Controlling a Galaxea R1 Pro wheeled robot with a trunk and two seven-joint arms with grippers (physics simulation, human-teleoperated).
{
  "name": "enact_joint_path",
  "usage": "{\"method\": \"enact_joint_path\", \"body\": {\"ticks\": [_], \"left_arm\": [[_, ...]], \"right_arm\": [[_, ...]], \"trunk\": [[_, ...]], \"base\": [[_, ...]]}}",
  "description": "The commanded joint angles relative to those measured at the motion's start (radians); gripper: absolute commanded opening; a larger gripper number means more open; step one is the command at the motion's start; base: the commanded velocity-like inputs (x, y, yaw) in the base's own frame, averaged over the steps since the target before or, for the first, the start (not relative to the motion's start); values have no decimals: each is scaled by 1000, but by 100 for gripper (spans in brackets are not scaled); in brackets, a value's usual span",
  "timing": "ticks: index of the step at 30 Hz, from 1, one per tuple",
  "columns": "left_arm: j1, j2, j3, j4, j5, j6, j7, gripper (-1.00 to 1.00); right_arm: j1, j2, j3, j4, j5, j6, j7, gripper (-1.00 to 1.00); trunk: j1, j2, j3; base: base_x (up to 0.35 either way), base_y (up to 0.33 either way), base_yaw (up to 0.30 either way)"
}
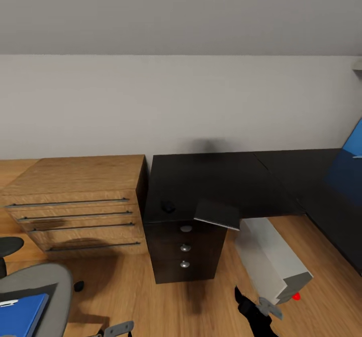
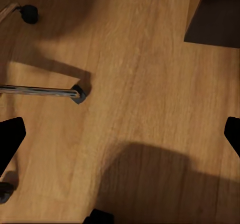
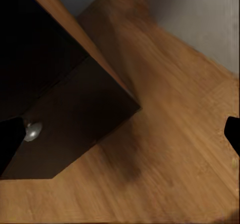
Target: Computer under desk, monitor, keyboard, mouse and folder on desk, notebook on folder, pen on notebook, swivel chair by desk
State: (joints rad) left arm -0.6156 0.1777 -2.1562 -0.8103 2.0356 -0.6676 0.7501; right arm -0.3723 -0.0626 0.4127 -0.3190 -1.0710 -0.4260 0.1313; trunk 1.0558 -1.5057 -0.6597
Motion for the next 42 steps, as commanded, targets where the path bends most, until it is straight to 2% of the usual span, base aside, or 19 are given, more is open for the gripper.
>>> {"method": "enact_joint_path", "body": {"ticks": [1,4,8,9,10,14,21,27,28,30,31,32,42], "left_arm": [[-2,0,-4,-2,5,-3,3,100],[-2,-11,-4,-1,38,-2,1,100],[-2,-32,-4,27,61,2,0,100],[-1,-52,-4,53,70,5,0,100],[-1,-58,-5,60,73,6,0,100],[-1,-65,-5,72,76,21,0,100],[-1,-67,-5,75,77,37,-1,100],[-1,-67,-5,78,77,38,-1,100],[-1,-68,-5,92,77,40,-4,100],[-1,-69,-5,95,77,40,-4,100],[0,-69,-5,97,77,40,-6,100],[8,-69,-5,97,77,40,-9,100],[20,-70,-6,122,76,40,-48,100]], "right_arm": [[-1,0,6,20,-10,-14,4,100],[-1,9,1,123,-16,-40,0,100],[-2,26,1,154,-15,-53,-1,100],[-2,52,3,166,-13,-58,-1,100],[-1,63,4,170,-12,-60,0,100],[-2,84,7,177,-10,-61,2,100],[-1,90,4,178,-9,-63,3,100],[-1,97,5,181,-10,-143,2,100],[-1,103,3,206,-12,-165,-2,100],[-1,102,0,209,-12,-167,-4,100],[-1,102,0,210,-12,-168,-38,100],[-1,102,-1,210,-12,-168,-42,100],[-1,105,2,209,-12,-169,-45,100]], "trunk": [[-4,7,2],[-15,28,12],[-31,56,24],[-35,63,27],[-38,70,31],[-54,98,43],[-81,147,65],[-104,189,84],[-107,196,87],[-115,210,93],[-115,210,93],[-115,210,93],[-115,210,91]], "base": [[0,0,0],[0,0,0],[0,0,0],[0,0,0],[0,0,0],[0,0,0],[0,0,0],[0,0,0],[0,0,158],[0,0,215],[0,0,276],[-5,0,278],[-194,-141,112]]}}
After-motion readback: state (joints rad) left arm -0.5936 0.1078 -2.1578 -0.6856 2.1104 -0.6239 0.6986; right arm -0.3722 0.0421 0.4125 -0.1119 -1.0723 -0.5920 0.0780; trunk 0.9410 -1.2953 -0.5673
